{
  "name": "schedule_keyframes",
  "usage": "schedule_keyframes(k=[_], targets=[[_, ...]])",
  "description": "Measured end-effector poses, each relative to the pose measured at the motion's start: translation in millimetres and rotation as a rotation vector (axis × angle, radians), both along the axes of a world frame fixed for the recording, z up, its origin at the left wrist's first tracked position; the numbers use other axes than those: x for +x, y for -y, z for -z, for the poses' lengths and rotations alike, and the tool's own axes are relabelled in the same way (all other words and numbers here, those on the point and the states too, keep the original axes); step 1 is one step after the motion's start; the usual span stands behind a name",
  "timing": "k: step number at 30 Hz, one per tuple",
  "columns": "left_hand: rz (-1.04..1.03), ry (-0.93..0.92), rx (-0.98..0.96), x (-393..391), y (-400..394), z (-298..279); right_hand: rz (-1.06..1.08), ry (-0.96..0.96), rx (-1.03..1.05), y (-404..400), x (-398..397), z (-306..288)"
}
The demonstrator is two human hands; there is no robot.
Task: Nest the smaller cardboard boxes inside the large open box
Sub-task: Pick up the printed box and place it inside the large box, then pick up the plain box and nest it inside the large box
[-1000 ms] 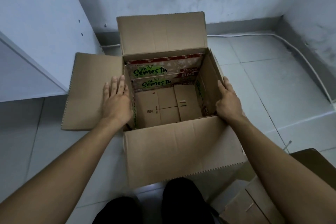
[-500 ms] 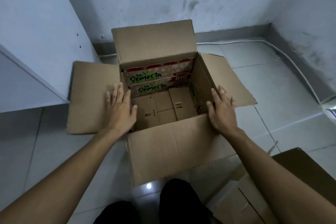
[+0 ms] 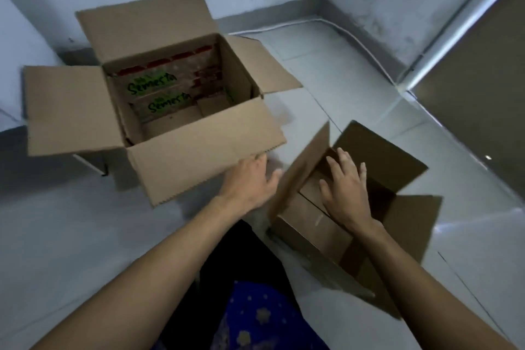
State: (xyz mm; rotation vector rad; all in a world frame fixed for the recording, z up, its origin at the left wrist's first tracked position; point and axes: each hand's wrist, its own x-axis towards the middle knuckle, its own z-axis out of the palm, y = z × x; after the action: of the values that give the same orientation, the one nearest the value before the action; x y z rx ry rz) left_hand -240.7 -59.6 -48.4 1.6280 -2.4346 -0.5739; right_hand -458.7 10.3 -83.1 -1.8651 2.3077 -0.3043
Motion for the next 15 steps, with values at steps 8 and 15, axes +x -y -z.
schedule_keyframes(k=[8, 15], targets=[[0.040, 0.159, 0.151, -65.3, -47.1, 40.0, 0.343, -0.108, 0.246, -114.0, -73.7, 28.3], [-0.399, -0.453, 0.379, -103.5, -53.8, 48.6, 0.214, 0.074, 0.298, -169.2, -64.0, 58.8]])
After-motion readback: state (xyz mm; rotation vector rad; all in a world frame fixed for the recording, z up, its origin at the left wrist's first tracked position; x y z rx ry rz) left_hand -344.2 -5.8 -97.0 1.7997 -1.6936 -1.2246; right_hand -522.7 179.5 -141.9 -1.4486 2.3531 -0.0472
